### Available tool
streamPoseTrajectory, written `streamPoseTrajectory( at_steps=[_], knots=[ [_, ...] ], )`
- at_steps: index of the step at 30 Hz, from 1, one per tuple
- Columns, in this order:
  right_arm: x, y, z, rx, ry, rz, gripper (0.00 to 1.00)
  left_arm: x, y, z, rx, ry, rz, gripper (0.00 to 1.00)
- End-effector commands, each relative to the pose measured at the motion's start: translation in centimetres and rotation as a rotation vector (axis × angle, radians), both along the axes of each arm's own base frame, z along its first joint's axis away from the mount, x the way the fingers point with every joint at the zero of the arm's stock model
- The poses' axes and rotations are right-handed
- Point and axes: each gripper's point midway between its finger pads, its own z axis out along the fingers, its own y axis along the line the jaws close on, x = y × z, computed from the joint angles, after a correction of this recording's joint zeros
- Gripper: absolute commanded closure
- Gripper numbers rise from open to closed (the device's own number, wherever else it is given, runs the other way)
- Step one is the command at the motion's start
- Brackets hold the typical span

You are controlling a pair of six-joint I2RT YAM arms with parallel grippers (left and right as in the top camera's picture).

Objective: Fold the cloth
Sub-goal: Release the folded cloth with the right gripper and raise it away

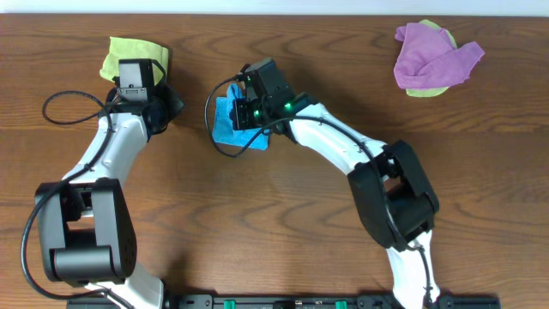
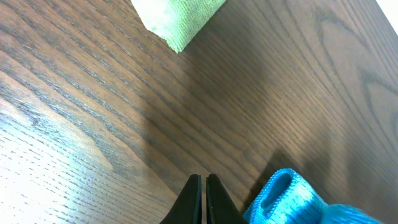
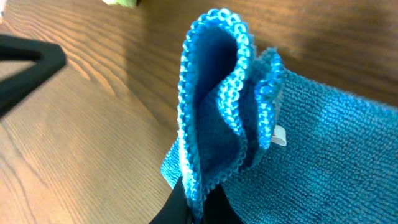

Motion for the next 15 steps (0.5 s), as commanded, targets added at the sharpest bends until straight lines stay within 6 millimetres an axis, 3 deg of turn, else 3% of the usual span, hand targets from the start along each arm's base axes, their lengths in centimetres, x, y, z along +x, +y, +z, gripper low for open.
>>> streamPoseTrajectory(
  at_steps=[1, 2, 3, 4, 7, 15],
  knots=[
    [-0.59, 1.19, -0.36, 0.0, -0.004, 0.04, 0.93, 0.6, 0.38, 2.05, 0.02, -0.049, -0.002, 0.94],
    [-0.67, 1.27, -0.37, -0.001, -0.006, 0.042, 0.85, 0.6, 0.39, 2.05, 0.019, -0.049, -0.002, 0.94],
    [-0.71, 1.33, -0.35, -0.002, -0.009, 0.048, 0.7, 0.59, 0.4, 2.05, 0.02, -0.049, -0.002, 0.94],
    [-0.71, 1.33, -0.35, -0.002, -0.01, 0.049, 0.65, 0.6, 0.4, 2.05, 0.02, -0.049, -0.002, 0.94],
    [-1.01, 1.57, -0.24, 0.013, 0.001, 0.064, 0.53, 0.6, 0.4, 2.05, 0.02, -0.049, -0.002, 0.94],
    [-1.37, 2.08, 0.33, 0.046, 0.01, 0.101, 0.31, 0.6, 0.39, 2.05, 0.019, -0.049, -0.002, 0.94]
  ],
)
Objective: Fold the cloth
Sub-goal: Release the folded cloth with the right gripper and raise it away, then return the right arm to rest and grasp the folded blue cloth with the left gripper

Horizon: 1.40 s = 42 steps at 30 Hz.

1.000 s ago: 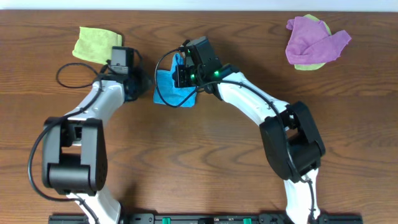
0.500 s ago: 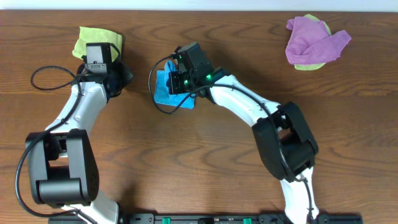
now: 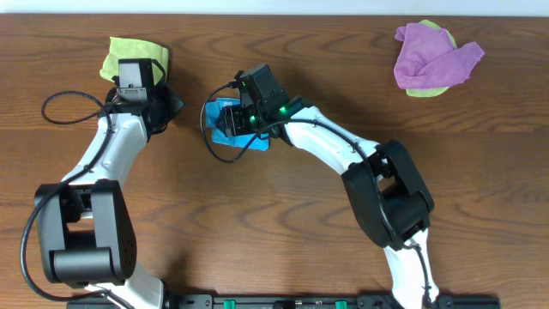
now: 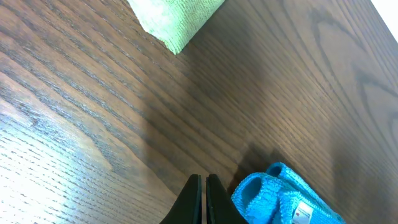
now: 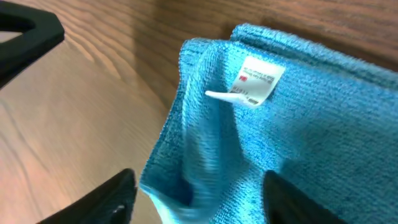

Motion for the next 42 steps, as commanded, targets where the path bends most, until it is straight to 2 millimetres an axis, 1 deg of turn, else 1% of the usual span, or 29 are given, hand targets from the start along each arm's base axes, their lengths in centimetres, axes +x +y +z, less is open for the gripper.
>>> streamPoseTrajectory(
  at_steps=[1, 4, 6, 10, 12, 13, 14, 15, 16, 17, 19, 22, 24, 25, 27, 28, 29, 32, 34, 36, 37, 38, 42],
  knots=[
    [-0.3, 1.1, 1.1, 0.044, -0.002, 0.045, 0.29, 0.6, 0.4, 1.8, 0.019, -0.044, -0.002, 0.94],
    [-0.8, 1.5, 1.4, 0.071, 0.018, 0.073, 0.25, 0.6, 0.4, 1.8, 0.019, -0.043, -0.002, 0.94],
    [-0.8, 1.6, 1.4, 0.072, 0.017, 0.073, 0.23, 0.6, 0.4, 1.8, 0.019, -0.043, -0.002, 0.94],
    [0.1, 1.5, 2.4, 0.087, -0.004, 0.064, 0.19, 0.6, 0.4, 1.9, 0.019, -0.045, -0.002, 0.93],
    [1.0, 1.3, 3.6, 0.101, -0.022, 0.053, 0.11, 0.6, 0.4, 2.2, 0.019, -0.052, -0.002, 0.88],
    [1.5, 1.0, 4.1, 0.103, -0.028, 0.046, 0.05, 0.6, 0.4, 2.4, 0.019, -0.056, -0.002, 0.85],
    [2.0, 0.7, 4.7, 0.103, -0.036, 0.042, 0.01, 0.6, 0.4, 2.7, 0.02, -0.062, -0.002, 0.79],
    [2.5, 0.1, 5.3, 0.095, -0.046, 0.042, 0.01, 0.6, 0.4, 3.1, 0.021, -0.071, -0.002, 0.68],
    [2.8, -0.5, 5.8, 0.081, -0.058, 0.051, 0.01, 0.6, 0.4, 3.4, 0.021, -0.078, -0.002, 0.62],
    [3.1, -1.3, 6.4, 0.058, -0.074, 0.069, 0.01, 0.5, 0.4, 3.9, 0.022, -0.089, -0.001, 0.56],
    [3.2, -3.0, 7.3, 0.009, -0.118, 0.124, 0.01, 0.3, 0.4, 4.6, 0.022, -0.097, -0.002, 0.48],
    [3.0, -5.8, 8.3, -0.06, -0.158, 0.178, 0.01, -0.2, 0.3, 5.2, 0.022, -0.097, -0.002, 0.33],
    [2.7, -8.5, 8.4, -0.128, -0.141, 0.183, 0.01, -0.6, 0.3, 5.3, 0.021, -0.083, -0.002, 0.21],
    [2.3, -10.2, 8.2, -0.17, -0.119, 0.178, 0.01, -0.9, 0.2, 5.3, 0.016, -0.074, -0.005, 0.17],
    [1.3, -13.2, 8.3, -0.225, -0.071, 0.19, 0.01, -1.5, 0.0, 5.2, 0.006, -0.053, -0.011, 0.05],
    [0.7, -14.8, 8.4, -0.245, -0.047, 0.198, 0.01, -1.9, -0.2, 5.2, 0.0, -0.043, -0.015, 0.03],
    [0.2, -16.0, 8.7, -0.259, -0.035, 0.208, 0.01, -2.1, -0.3, 5.3, -0.01, -0.037, -0.019, 0.05],
    [-1.1, -19.6, 9.9, -0.289, -0.024, 0.22, 0.01, -2.8, -1.0, 5.8, -0.053, -0.025, -0.025, 0.05],
    [-2.2, -21.7, 10.5, -0.294, -0.02, 0.192, 0.01, -3.3, -1.5, 6.2, -0.087, -0.019, -0.022, 0.05],
    [-3.5, -23.7, 10.5, -0.309, -0.019, 0.156, 0.01, -3.6, -1.8, 6.7, -0.106, -0.02, -0.02, 0.05],
    [-4.3, -24.6, 10.2, -0.318, -0.016, 0.137, 0.01, -3.8, -1.9, 6.9, -0.115, -0.022, -0.023, 0.05],
    [-5.5, -25.9, 9.9, -0.326, -0.014, 0.112, 0.01, -3.9, -2.0, 7.2, -0.121, -0.024, -0.023, 0.05],
    [-10.4, -29.6, 8.5, -0.317, -0.023, -0.017, 0.01, -5.1, -2.7, 7.7, -0.125, -0.005, -0.036, 0.05]
  ],
)
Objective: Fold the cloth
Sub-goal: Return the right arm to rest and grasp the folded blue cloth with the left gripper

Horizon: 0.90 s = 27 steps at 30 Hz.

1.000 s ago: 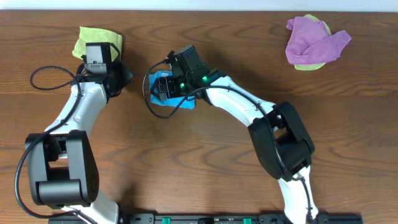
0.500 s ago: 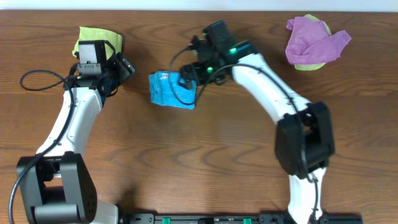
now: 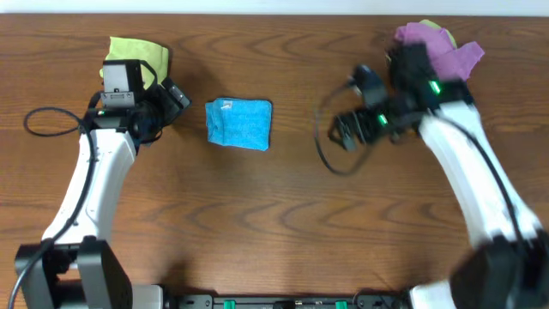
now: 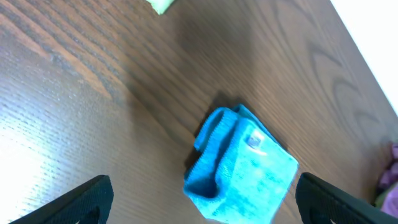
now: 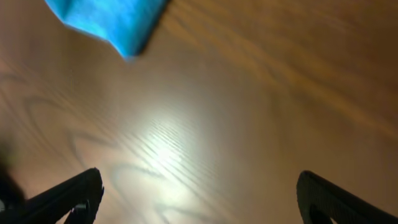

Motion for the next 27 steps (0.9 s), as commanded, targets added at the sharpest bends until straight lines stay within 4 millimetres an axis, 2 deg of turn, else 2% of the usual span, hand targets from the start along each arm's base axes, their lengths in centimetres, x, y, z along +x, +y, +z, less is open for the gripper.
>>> streamPoseTrajectory(
  at_steps=[1, 5, 9, 13, 17, 20, 22, 27],
  knots=[
    [-3.8, -2.8, -1.0, -0.002, -0.03, -0.087, 0.01, -0.6, -1.2, 1.4, -0.026, -0.004, -0.019, 0.05],
    [-7.0, -5.1, -1.1, 0.023, -0.114, -0.233, 0.01, -2.0, -3.0, 1.0, -0.053, 0.047, -0.049, 0.05],
    [-9.6, -8.4, -1.8, -0.061, -0.161, -0.434, 0.01, -2.9, -5.5, 0.9, -0.116, 0.091, -0.062, 0.05],
    [-11.1, -10.5, -2.0, -0.138, -0.229, -0.538, 0.01, -3.5, -7.9, 0.8, -0.139, 0.107, -0.097, 0.05],
    [-11.5, -11.5, -2.0, -0.186, -0.26, -0.569, 0.01, -4.3, -9.2, 0.2, -0.142, 0.131, -0.121, 0.05],
    [-11.5, -11.5, -2.0, -0.189, -0.258, -0.57, 0.01, -5.7, -9.2, -1.7, -0.157, 0.196, -0.082, 0.05],
    [-11.5, -11.5, -2.1, -0.187, -0.256, -0.568, 0.01, -7.0, -9.0, -4.0, -0.163, 0.251, -0.052, 0.05],
    [-11.5, -11.5, -2.1, -0.187, -0.256, -0.568, 0.01, -7.5, -8.9, -7.1, -0.192, 0.24, -0.013, 0.05]
  ],
)
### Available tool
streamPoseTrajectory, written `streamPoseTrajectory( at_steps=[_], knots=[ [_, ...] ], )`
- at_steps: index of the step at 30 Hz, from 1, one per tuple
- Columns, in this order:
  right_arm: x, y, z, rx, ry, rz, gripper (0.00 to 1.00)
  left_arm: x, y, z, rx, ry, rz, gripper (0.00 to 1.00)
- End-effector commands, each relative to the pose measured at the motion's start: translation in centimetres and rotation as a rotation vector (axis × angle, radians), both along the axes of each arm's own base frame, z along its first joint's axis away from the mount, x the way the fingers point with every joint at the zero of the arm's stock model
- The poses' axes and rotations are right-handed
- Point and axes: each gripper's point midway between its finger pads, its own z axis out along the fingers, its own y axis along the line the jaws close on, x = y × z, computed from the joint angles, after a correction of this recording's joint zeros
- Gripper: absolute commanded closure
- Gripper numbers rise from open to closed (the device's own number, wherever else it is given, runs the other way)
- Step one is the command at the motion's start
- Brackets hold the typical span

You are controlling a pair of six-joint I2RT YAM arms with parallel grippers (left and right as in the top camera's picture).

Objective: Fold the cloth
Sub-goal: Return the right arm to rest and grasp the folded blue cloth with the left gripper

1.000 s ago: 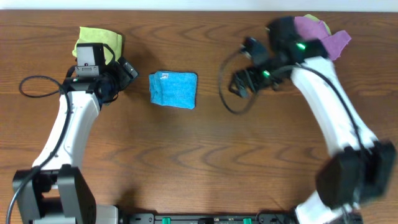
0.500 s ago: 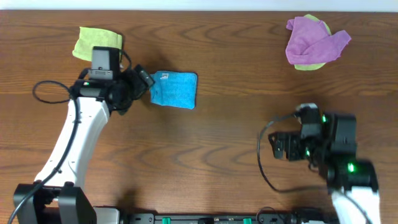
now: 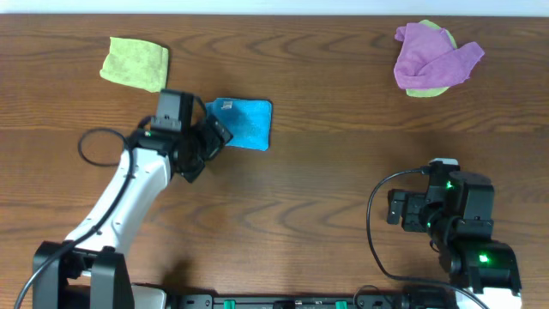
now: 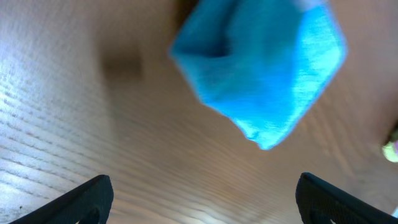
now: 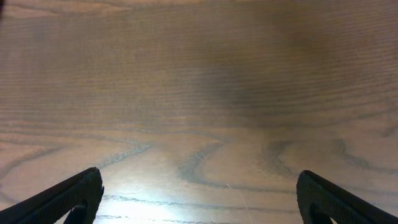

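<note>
A blue cloth (image 3: 241, 124) lies folded into a small rectangle on the brown table, its white tag up at the far left corner. In the left wrist view the blue cloth (image 4: 261, 68) is blurred and fills the upper middle. My left gripper (image 3: 212, 136) hovers at the cloth's near left edge; the left gripper (image 4: 202, 208) is open with nothing between its fingers (image 4: 81, 199). My right gripper (image 3: 397, 209) sits far off at the near right. The right gripper (image 5: 199, 208) is open over bare wood.
A yellow-green cloth (image 3: 135, 63) lies folded at the far left. A crumpled purple cloth (image 3: 433, 57) rests on a green one at the far right. The table's wood (image 5: 205, 93) runs under the right gripper.
My left gripper has moved from beside the yellow-green cloth to the blue cloth's near left edge. The right arm has moved from near the purple cloth back to the near right. Both stay open.
First my right gripper was shut on the blue cloth's raised edge, the left shut beside it. Then the right stood open over the laid-down cloth. Later both were open and apart from the flat folded cloth. Now the left is close by, the right far off.
</note>
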Motion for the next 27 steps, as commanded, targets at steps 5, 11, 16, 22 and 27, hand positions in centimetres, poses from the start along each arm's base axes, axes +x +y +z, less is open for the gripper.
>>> streamPoseTrajectory(
  at_steps=[5, 11, 16, 22, 27],
  knots=[
    [-0.1, -0.5, -0.2, -0.005, 0.004, -0.036, 0.01, -0.1, 0.0, -3.1, -0.076, -0.025, 0.14, 0.05],
    [-0.1, -0.5, -0.2, -0.005, 0.004, -0.036, 0.01, 0.4, 0.6, -4.7, -0.107, -0.081, 0.253, 0.05],
    [-0.1, -0.5, -0.2, -0.005, 0.004, -0.036, 0.01, 1.1, 1.0, -5.0, -0.097, -0.106, 0.28, 0.06],
    [-0.1, -0.5, -0.2, -0.005, 0.004, -0.036, 0.01, 2.5, 0.8, -5.5, -0.115, -0.145, 0.294, 0.08],
    [-0.1, -0.5, -0.2, -0.005, 0.003, -0.036, 0.01, 3.1, 0.5, -6.8, -0.131, -0.137, 0.303, 0.08]
  ],
)
